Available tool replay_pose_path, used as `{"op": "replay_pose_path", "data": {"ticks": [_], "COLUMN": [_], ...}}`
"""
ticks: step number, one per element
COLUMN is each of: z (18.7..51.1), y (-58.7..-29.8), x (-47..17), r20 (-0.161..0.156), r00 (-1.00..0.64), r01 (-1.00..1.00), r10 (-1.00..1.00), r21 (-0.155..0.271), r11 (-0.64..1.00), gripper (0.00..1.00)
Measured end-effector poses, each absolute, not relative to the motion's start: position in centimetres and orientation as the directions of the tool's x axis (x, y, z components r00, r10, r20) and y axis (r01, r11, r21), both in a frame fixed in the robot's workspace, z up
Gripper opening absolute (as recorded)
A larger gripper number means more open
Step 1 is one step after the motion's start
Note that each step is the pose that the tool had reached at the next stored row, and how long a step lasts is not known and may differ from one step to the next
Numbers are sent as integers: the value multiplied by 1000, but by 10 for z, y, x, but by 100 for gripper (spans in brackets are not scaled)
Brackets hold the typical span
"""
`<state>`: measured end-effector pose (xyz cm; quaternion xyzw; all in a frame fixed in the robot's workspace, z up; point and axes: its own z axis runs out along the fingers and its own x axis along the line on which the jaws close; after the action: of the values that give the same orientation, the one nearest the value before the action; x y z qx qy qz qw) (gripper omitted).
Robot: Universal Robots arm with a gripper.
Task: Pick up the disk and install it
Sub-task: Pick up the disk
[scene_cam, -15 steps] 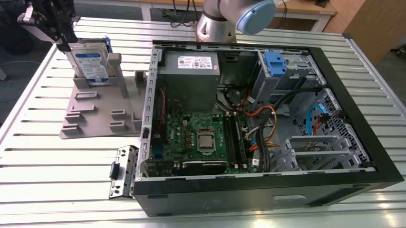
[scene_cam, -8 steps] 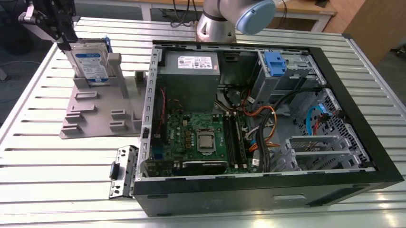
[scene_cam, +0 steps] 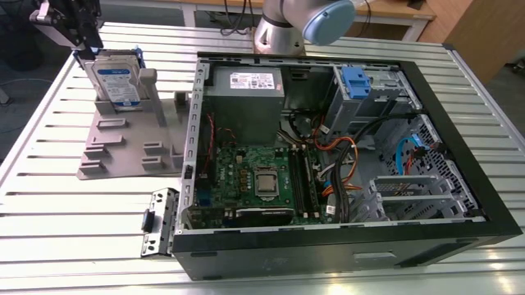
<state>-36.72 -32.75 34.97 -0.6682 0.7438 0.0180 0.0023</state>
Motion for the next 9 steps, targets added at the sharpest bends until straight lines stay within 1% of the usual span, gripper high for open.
{"op": "replay_pose_path", "data": {"ticks": [9], "z": [348], "y": [-320], "x": [-367], "r20": [-27], "r00": [-107], "r01": [-994], "r10": [-994], "r21": [24], "r11": [106], "gripper": [41]}}
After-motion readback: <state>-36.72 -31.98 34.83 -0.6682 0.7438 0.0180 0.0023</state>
